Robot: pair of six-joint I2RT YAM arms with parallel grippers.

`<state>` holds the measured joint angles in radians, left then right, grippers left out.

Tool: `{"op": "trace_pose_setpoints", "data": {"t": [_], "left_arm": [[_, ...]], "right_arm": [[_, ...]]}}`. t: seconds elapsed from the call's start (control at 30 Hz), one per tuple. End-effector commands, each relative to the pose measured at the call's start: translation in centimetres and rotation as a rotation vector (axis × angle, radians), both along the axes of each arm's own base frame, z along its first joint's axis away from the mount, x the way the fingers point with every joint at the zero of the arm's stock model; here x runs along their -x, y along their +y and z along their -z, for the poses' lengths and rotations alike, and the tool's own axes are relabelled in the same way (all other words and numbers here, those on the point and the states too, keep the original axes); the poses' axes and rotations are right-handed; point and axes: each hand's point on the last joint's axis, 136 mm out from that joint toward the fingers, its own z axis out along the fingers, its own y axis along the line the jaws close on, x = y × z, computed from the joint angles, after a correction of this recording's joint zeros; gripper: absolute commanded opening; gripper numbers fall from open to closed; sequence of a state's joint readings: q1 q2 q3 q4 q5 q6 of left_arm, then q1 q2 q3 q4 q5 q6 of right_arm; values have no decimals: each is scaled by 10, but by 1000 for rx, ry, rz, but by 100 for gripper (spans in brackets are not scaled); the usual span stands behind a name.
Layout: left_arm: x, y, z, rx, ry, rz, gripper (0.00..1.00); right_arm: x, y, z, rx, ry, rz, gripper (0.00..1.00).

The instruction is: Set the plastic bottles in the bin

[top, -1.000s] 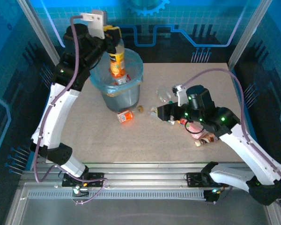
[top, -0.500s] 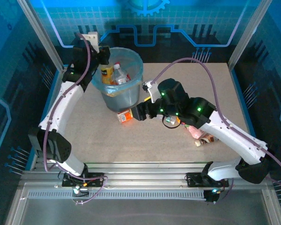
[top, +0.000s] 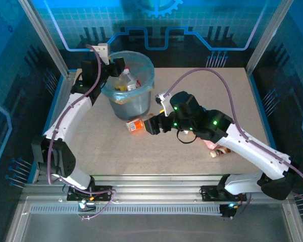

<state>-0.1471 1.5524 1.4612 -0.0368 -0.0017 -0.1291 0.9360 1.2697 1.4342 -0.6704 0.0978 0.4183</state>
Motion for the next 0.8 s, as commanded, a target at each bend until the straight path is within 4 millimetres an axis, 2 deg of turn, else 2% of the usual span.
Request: {"op": "trace_pose_setpoints", "data": {"t": [0.0, 0.37, 0.6, 0.67, 0.77], "left_arm": [[13, 4, -43, 36, -119, 11, 63], [19, 6, -52, 38, -126, 15, 63], [24, -5, -61, 70, -110, 75, 62], [29, -9, -67, 85, -110, 102, 61], [40, -24, -76, 72, -106, 144, 61]], "right_arm": [[3, -3, -5, -8, -16, 12, 86], [1, -2, 5, 24, -12, 12, 87], [-2, -7, 10, 63, -28, 21, 88], [-4, -13, 11, 96, -46, 37, 88], [-18, -41, 20, 156, -41, 151, 88]]}}
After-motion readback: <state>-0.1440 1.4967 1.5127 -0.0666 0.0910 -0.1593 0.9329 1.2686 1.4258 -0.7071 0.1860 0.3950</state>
